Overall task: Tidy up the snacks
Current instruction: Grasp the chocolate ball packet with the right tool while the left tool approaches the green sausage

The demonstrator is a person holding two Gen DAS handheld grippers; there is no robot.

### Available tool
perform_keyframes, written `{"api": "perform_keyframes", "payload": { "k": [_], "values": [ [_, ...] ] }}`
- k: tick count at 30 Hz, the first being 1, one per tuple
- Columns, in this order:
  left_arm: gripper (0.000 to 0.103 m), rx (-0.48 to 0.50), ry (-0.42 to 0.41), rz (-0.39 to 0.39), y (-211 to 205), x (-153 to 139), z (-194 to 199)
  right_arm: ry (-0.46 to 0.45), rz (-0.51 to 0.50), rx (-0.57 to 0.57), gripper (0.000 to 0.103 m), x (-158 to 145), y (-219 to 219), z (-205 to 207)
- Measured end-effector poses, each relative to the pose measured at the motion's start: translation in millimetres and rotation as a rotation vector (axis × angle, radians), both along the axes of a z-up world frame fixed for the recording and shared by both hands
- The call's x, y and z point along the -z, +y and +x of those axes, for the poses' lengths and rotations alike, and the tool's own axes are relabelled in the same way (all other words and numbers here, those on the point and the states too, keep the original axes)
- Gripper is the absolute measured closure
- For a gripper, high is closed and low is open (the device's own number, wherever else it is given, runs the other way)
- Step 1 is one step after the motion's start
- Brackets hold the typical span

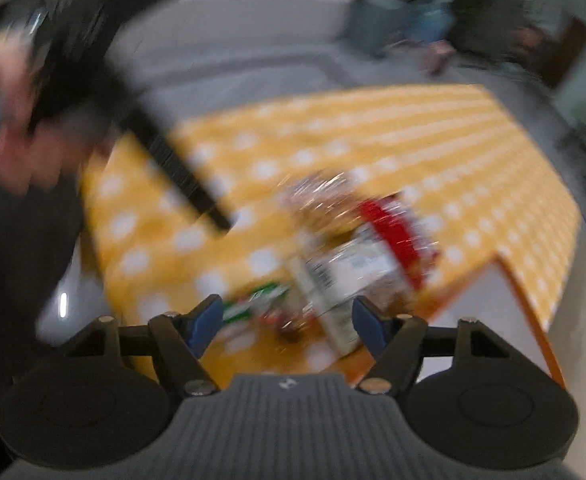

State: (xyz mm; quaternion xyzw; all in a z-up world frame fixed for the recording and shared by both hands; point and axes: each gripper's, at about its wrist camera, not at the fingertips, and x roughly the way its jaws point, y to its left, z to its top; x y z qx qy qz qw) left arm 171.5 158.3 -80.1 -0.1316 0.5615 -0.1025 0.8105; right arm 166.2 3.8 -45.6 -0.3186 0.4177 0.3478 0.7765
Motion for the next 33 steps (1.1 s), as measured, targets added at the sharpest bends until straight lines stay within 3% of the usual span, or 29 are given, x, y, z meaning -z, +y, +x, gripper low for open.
{"api": "perform_keyframes", "payload": {
  "k": [3,8,11,15,25,30,33],
  "values": [
    [0.016,-0.001,0.009,-0.032,3.0,3.3,1.6,0.039,-0.123,-0.088,0.038,22.2,20.3,2.9],
    [0.016,0.010,0.011,-0.024,2.6,5.5,4.5,0.171,-0.218,-0.106,0.040,47.6,32.6,36.0],
    [0.016,0.008,0.023,-0.033,4.8,7.9,6.8,0.204,-0.282,-0.120,0.040,60.9,41.9,45.3],
    [0.016,-0.022,0.022,-0.094,15.0,6.2,9.0,0.279,-0.305,-0.094,0.052,73.6,46.9,65.0],
    [0.017,-0.069,0.015,-0.093,30.9,4.6,11.1,0.326,-0.342,-0.122,0.060,79.9,58.3,74.4],
    [0.017,-0.057,0.017,-0.089,28.9,5.3,10.0,0.306,-0.376,-0.124,0.067,80.9,62.9,70.4],
    [0.017,-0.054,0.023,-0.092,27.4,6.7,9.4,0.358,-0.318,-0.045,0.069,76.3,61.9,70.6]
  ]
}}
